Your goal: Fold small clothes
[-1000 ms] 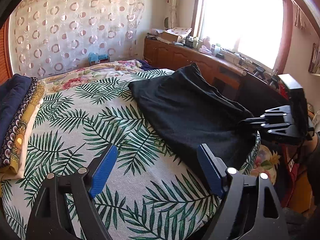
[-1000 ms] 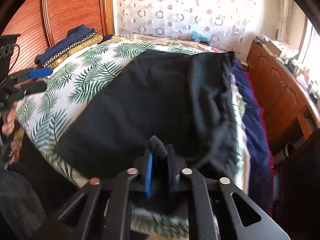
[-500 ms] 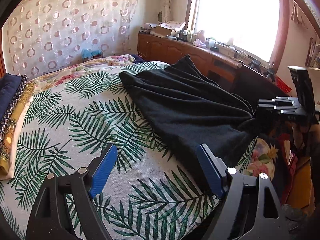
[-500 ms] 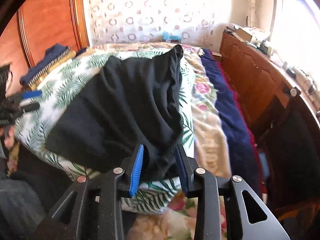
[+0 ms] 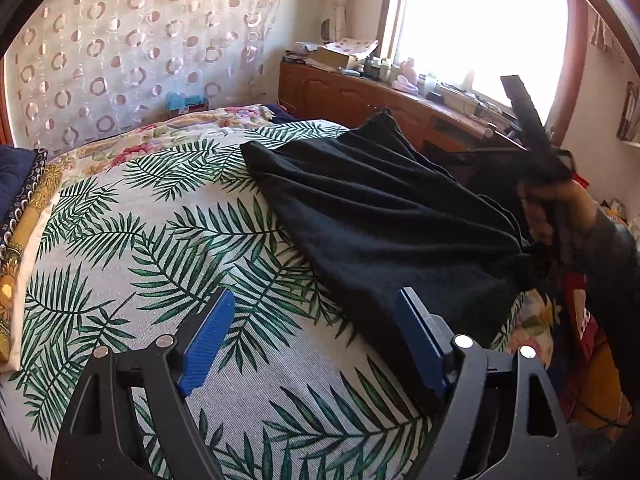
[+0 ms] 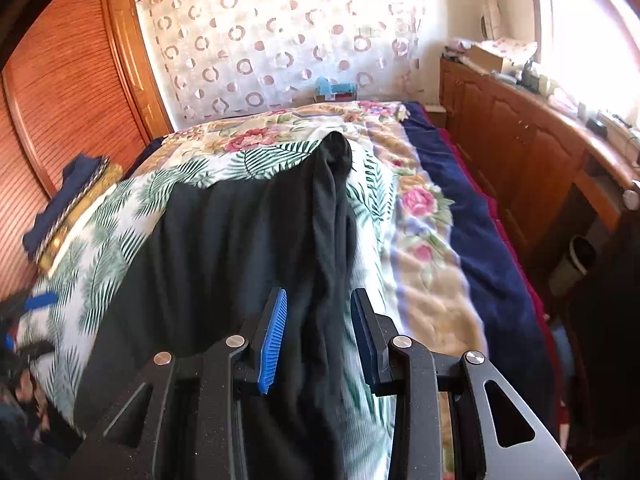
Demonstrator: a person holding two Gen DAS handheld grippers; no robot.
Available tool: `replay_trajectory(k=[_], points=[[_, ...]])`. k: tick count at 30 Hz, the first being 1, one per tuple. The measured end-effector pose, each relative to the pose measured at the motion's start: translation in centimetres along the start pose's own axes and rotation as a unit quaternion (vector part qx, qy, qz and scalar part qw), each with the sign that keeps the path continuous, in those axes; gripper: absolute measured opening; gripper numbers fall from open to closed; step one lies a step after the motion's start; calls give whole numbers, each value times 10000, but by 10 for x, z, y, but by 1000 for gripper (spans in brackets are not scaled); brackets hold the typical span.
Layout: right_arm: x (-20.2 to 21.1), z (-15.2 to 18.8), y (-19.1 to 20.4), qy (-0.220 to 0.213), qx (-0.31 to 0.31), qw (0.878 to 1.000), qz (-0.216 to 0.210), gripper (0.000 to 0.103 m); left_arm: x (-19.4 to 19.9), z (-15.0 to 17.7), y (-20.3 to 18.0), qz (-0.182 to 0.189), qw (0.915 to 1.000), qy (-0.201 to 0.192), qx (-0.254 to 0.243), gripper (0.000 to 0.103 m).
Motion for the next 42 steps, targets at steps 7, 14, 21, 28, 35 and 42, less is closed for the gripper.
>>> replay_trajectory(k=[7,14,21,28,35,42], points=[[-49,-24,6,481,204,9981,319,34,-3,8,1,27,10000,57,50,82],[-30,-50,-13,38,218,9940,1069,3,-6,13,1,72,9999,107,106,83],[-7,-45,-24,-201,-66,9945,1022,15,-10,16,-7,145,9997,182,51,83],[31,15,1,-358,142,9975,595,47,-15,25,-24,384,9986,350,-26,83],[52,72,27,-268,493,9981,272,48,-14,36,-46,837,9949,561,-87,59],[63,91,36,-289,523,9982,43,54,-17,49,-72,1073,9907,773,-311,53]])
Point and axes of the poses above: each gripper's, at about its wrist camera, not at the fingertips, and x roughly against the way its jaws point, y to its left, z to its underside, the point moved 8 cm from there along -x, roughly the way its jaws point, and after that the axes turned 3 degrees about y, right-handed, at the moved point
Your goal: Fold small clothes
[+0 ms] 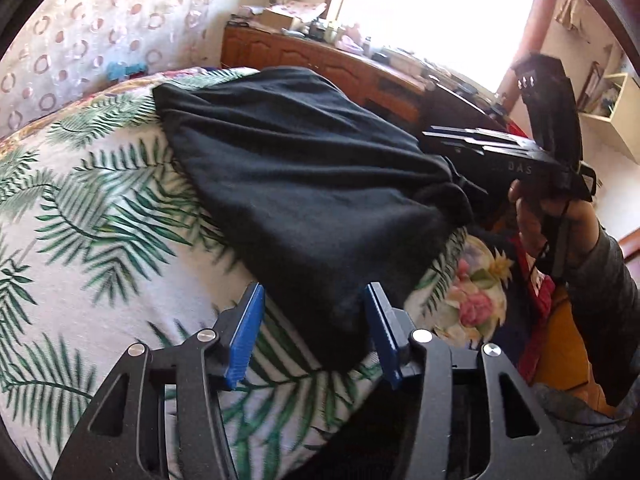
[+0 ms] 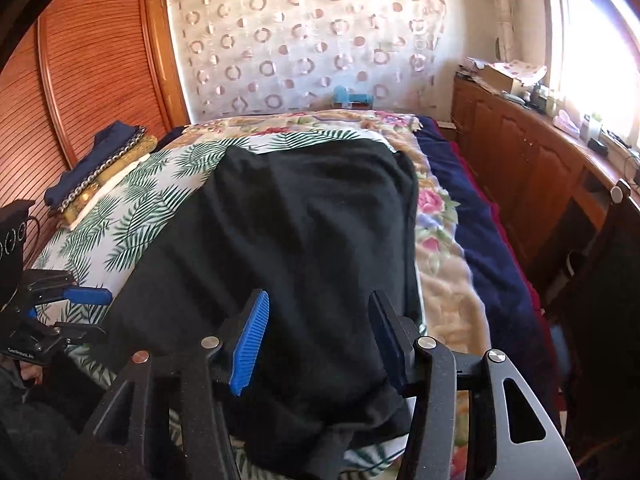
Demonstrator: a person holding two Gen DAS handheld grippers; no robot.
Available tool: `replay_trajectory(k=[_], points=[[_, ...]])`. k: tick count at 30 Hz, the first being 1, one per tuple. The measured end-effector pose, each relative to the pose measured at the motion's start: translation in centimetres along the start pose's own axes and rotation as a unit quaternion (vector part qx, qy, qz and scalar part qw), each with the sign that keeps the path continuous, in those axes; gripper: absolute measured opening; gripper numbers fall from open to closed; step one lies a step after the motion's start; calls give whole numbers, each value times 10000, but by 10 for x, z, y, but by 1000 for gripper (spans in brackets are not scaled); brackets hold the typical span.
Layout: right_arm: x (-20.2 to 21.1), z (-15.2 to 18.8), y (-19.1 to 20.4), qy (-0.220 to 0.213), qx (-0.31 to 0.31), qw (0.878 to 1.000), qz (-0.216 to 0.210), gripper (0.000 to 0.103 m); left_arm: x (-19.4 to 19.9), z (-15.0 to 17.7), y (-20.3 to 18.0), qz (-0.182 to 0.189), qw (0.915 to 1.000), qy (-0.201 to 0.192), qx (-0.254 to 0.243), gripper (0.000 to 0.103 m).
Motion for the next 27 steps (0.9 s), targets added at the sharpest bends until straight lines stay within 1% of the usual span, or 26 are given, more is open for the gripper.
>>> replay_trajectory(k=[3,4,6,7,9,12,15,18,20,22,25,27], points=[[2,1,5,16,-10,9999,-106,54,-4,3,-7,91,9999,48,-80,52],[2,1,6,25,18,9999,-143,54,-3,3,-8,82,9999,57,-96,45],[3,1,9,60,115,9997,-191,55,-4,1,-7,-20,9999,93,-112,10],[5,3,12,89,156,9995,-247,58,-3,0,-7,-19,9999,107,-123,7],[10,4,15,89,199,9992,-321,62,1,-6,-7,-17,9999,9,-159,5],[16,2,19,69,299,9988,-383,65,15,-25,-11,-38,9994,-278,-197,5],[22,2,26,7,374,9982,-469,66,31,-49,-17,-47,9980,-562,-277,5],[27,6,38,0,554,9970,-532,67,41,-72,-21,-70,9964,-763,-365,5],[25,12,44,77,679,9958,-605,67,45,-83,-21,-74,9956,-860,-373,5],[20,17,48,158,826,9949,-557,67,47,-92,-21,-38,9951,-920,-348,5],[10,23,50,293,993,9938,-413,67,47,-101,-17,-79,9945,-993,-321,5],[2,26,46,340,1147,9926,-221,67,48,-106,-16,-100,9942,-1032,-296,5]])
Point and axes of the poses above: each gripper's, at about its wrist camera, not at the fingertips, and x roughly against the way its jaws point, y to its left, z to its underside, the point moved 8 cm from there along -x, roughly the way its jaws point, and after that the axes turned 3 degrees about y, right-handed, at the moved point
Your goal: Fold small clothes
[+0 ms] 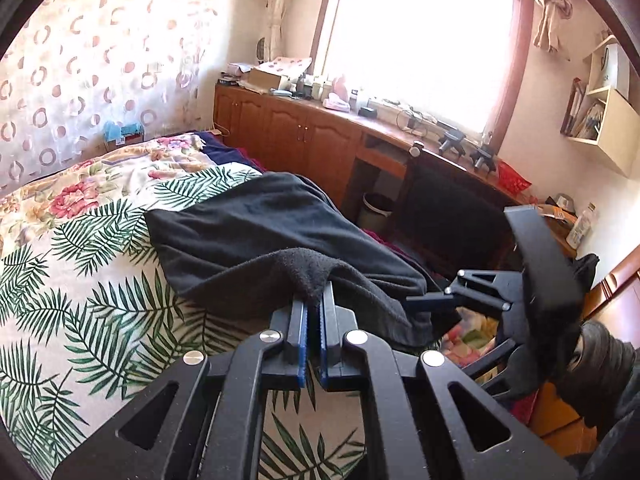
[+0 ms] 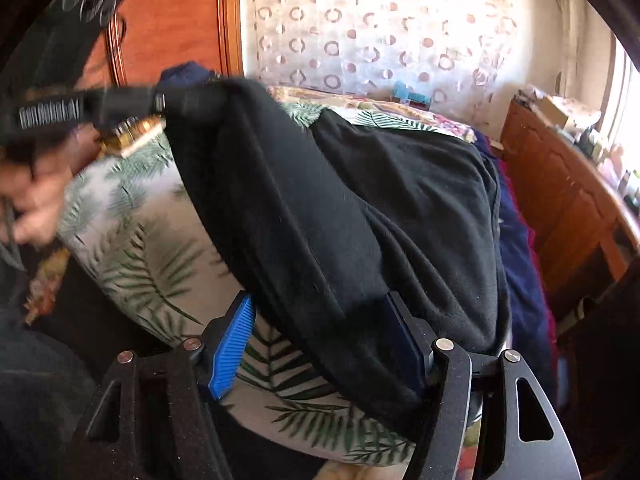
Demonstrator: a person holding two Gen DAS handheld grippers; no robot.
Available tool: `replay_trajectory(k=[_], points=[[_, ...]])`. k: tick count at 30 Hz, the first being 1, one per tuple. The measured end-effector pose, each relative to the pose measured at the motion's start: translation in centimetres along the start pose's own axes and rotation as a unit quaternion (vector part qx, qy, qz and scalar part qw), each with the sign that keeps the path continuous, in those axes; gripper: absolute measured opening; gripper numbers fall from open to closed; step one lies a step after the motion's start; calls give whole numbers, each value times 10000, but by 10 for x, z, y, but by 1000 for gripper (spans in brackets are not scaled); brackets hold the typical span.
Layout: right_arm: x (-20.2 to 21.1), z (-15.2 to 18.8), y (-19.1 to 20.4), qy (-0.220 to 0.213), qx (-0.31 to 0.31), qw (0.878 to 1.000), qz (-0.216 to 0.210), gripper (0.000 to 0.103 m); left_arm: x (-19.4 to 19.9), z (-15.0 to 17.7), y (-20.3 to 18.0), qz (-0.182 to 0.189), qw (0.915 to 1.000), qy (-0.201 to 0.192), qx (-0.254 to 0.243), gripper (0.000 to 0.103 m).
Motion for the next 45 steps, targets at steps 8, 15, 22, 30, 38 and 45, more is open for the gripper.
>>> replay_trajectory(k=[8,15,22,30,38,45], points=[[-13,3,-30,223,56,9991,357,67,0,-11,10,18,9998,-151,154,5],[-6,-7,-46,116,278,9970,710,39,1,-22,27,50,9989,-341,305,5],[6,-54,-71,-375,88,9970,665,9,-1,-30,49,-36,9980,-404,493,5],[-2,-123,-83,-814,374,9934,709,9,-11,-44,84,-426,9965,-395,605,5],[-57,-152,-96,-654,367,9963,412,9,-44,-48,118,-668,9948,-82,771,5],[-67,-161,-120,-459,254,9983,268,9,-70,-53,132,-728,9940,161,797,5]])
Point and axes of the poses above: each gripper's, at about its wrist camera, not at the fingertips, and x roughly against the way its jaws point, y to its left, z to its underside, the point moved 8 cm from there along -x, roughly the way its jaws point, and after that the axes turned 3 degrees about y, right-handed, at the moved point
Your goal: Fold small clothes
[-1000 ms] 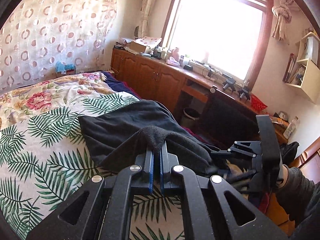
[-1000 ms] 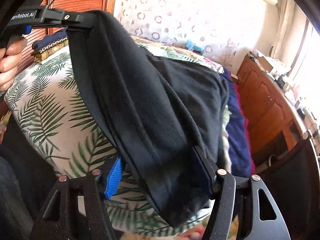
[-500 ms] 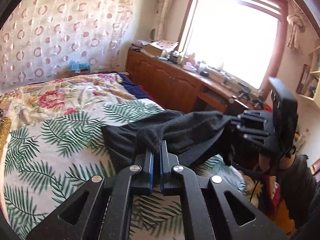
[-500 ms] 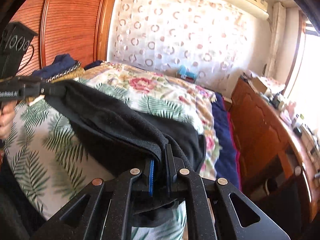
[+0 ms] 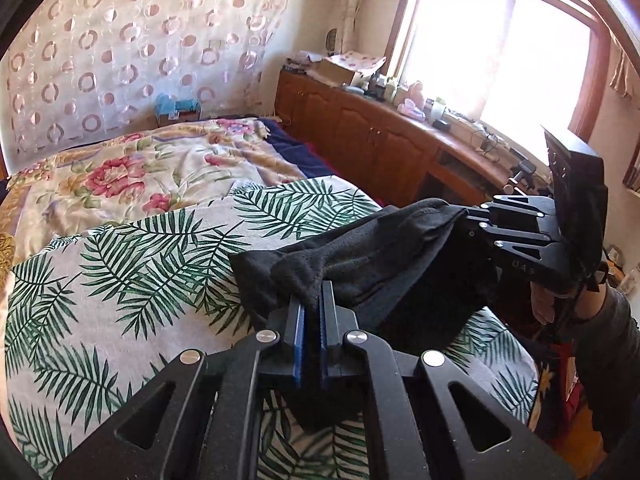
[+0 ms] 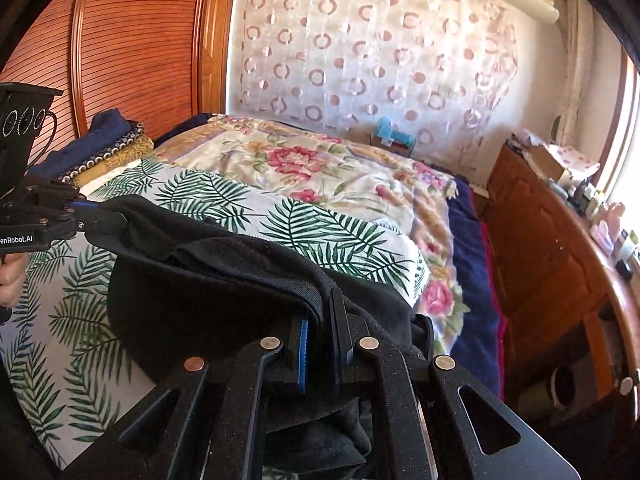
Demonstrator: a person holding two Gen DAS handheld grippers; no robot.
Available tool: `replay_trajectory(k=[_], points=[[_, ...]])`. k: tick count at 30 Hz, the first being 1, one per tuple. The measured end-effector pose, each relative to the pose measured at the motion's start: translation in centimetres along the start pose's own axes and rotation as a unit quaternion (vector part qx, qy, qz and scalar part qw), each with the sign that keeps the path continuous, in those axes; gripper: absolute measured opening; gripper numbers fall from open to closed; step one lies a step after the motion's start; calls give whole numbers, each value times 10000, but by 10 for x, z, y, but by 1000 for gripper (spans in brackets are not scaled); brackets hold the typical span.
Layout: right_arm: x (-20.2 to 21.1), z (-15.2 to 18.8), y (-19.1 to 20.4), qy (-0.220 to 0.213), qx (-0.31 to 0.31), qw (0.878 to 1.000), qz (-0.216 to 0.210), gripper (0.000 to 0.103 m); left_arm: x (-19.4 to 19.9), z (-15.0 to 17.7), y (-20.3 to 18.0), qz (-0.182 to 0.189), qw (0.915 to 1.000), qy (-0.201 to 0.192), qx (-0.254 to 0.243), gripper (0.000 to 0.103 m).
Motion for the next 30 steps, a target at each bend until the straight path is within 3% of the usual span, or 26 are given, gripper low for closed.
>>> replay_trajectory(k=[8,10,11,12,14,18,20,22,24,28,30], points=[[-11,-9,-2,123,-107,9998,-138,9,-17,-4,8,75,9997,223,59,9],[-13,-8,-6,144,-156,9996,-193,9,-14,-6,11,54,9998,154,91,34],[-15,-8,-7,165,-181,9995,-213,9,-12,-8,13,-9,9999,67,118,55],[-19,-8,-8,183,-200,9994,-232,9,-9,-11,15,-6,9999,-2,137,69],[-21,-9,-8,195,-235,9992,-271,9,-4,-13,19,70,9997,-85,196,79],[-26,-17,-13,200,-382,9986,-290,9,-11,-9,23,-29,9998,57,168,79],[-26,-24,-17,150,-484,9983,-270,20,-20,-3,26,-86,9996,198,159,79],[-27,-30,-25,89,-620,9979,-135,43,-28,2,27,-123,9993,313,137,79],[-26,-37,-35,-23,-832,9965,-82,52,-35,6,28,-190,9989,415,119,79],[-19,-44,-64,-82,-1178,9909,642,52,-46,7,29,-245,9982,542,117,79],[-11,-43,-71,-99,-1336,9888,654,52,-50,7,31,-263,9978,589,132,79]])
Point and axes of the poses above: each gripper's, at about its wrist camera, not at the fingertips, and x roughly against the way its jaws point, y to its left, z to its underside, the point moved 8 cm from there along -x, roughly the way its jaws point, and after that the axes turned 3 degrees about y, right-handed, at the moved point
